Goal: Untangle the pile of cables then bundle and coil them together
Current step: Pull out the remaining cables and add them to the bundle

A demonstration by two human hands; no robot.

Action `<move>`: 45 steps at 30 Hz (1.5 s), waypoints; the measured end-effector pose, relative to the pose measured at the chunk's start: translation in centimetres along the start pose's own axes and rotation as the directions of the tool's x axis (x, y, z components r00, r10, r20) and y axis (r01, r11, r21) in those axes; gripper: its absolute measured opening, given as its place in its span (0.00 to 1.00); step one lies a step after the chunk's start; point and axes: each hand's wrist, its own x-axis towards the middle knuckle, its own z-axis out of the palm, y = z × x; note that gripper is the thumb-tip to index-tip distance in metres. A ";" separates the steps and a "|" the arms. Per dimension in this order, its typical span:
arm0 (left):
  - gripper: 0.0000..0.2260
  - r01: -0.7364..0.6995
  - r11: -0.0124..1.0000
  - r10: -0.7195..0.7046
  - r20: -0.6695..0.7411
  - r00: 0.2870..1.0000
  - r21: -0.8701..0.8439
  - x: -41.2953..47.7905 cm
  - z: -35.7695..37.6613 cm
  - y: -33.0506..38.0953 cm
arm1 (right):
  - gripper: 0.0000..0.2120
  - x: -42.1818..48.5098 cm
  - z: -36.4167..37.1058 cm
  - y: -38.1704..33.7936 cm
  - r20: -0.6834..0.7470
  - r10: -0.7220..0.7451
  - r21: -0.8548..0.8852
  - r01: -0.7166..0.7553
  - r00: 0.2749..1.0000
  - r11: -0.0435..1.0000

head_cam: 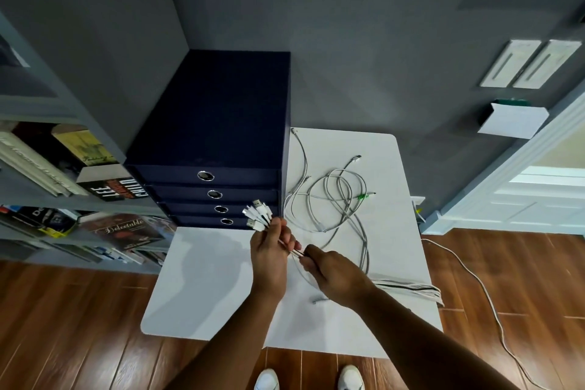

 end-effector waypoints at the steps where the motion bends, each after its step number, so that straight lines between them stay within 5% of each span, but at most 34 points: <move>1: 0.13 -0.003 1.000 0.003 0.020 1.000 0.018 -0.1 0.2 0.1 | 0.17 -0.2 0.0 0.4 0.011 0.036 0.027 -0.036 0.999 0.999; 8: 0.24 -0.184 0.922 0.108 0.229 0.967 0.341 -0.7 1.4 0.1 | 0.34 -0.8 -0.3 2.3 0.095 0.223 0.121 -0.233 0.970 0.965; 15: 0.25 -0.265 0.812 0.141 0.266 0.954 0.520 0.7 1.9 -0.8 | 0.11 -0.2 -1.2 3.7 0.177 0.114 0.139 -0.140 0.977 0.980; 22: 0.15 -0.291 0.704 0.086 0.328 0.941 0.648 2.5 3.0 -0.6 | 0.05 2.4 -4.7 4.9 0.424 0.184 0.158 -0.273 0.887 0.949; 24: 0.17 -0.291 0.701 0.078 0.335 0.939 0.651 3.0 3.0 -0.5 | 0.10 3.1 -6.3 5.9 0.492 0.240 0.181 -0.368 0.837 0.912; 28: 0.18 -0.332 0.670 0.090 0.371 0.924 0.664 3.3 2.9 -0.8 | 0.21 5.8 -8.8 8.4 0.289 0.372 0.300 -0.452 0.882 0.840; 33: 0.20 -0.247 0.710 0.064 0.289 0.955 0.660 3.8 3.5 -1.2 | 0.12 9.9 -9.4 10.9 0.053 0.471 0.008 -0.472 0.881 0.882; 45: 0.17 -0.259 0.720 0.085 0.289 0.954 0.644 5.3 3.8 -1.9 | 0.11 11.8 -7.2 12.6 -0.117 0.572 -0.009 -0.577 0.812 0.817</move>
